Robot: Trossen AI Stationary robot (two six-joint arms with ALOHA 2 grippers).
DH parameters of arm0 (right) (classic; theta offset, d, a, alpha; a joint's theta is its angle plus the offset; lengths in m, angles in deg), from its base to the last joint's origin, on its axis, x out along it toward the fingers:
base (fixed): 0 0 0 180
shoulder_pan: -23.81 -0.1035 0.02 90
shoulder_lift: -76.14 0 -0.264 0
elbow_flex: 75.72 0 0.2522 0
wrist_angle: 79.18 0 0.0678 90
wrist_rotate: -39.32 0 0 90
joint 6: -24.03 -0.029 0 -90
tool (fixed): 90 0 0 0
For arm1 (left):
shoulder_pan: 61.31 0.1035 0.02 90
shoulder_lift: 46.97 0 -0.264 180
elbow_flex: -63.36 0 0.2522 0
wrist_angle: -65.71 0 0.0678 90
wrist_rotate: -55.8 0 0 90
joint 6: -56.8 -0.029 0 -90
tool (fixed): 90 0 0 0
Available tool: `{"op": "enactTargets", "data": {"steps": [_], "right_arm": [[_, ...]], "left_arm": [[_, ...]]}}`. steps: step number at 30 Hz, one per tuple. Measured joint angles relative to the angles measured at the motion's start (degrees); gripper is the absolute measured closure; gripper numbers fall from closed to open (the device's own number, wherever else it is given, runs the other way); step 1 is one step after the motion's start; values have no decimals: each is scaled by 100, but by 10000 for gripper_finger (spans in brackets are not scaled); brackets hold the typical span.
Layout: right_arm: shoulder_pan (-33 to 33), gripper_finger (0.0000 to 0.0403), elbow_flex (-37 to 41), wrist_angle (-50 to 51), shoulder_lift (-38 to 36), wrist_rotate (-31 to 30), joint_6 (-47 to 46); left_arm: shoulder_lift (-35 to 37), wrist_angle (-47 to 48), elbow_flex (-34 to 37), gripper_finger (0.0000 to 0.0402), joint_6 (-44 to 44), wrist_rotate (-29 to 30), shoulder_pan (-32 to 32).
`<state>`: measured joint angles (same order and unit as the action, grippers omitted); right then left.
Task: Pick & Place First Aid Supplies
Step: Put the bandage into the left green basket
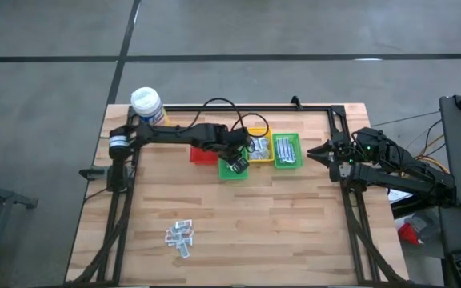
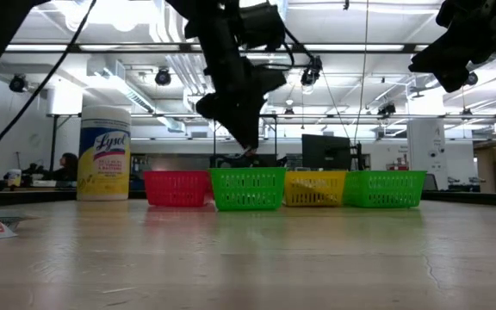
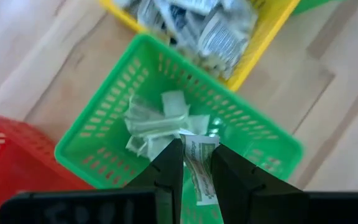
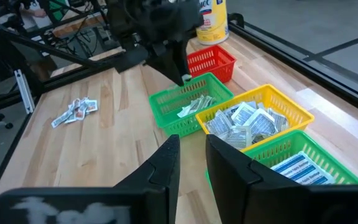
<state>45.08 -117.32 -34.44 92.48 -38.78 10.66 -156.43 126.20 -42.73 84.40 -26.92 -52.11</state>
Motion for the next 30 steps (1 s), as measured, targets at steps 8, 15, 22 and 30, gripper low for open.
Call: {"op": "enactTargets", "data": {"steps": [8,15,22,30], "right_arm": [[0,331,0,2,0,0,0],[2,321,0,0,0,0,0],[1,316,0,2,-1,-1,0],[1,329,0,0,-1,-2,0]], "left_arm": [[-402,262,7,330,-2,8,49],[-616,245,7,330,-2,8,49],[-628,181,33,330,-2,8,49],[-624,159,33,328,-85,8,54]]}}
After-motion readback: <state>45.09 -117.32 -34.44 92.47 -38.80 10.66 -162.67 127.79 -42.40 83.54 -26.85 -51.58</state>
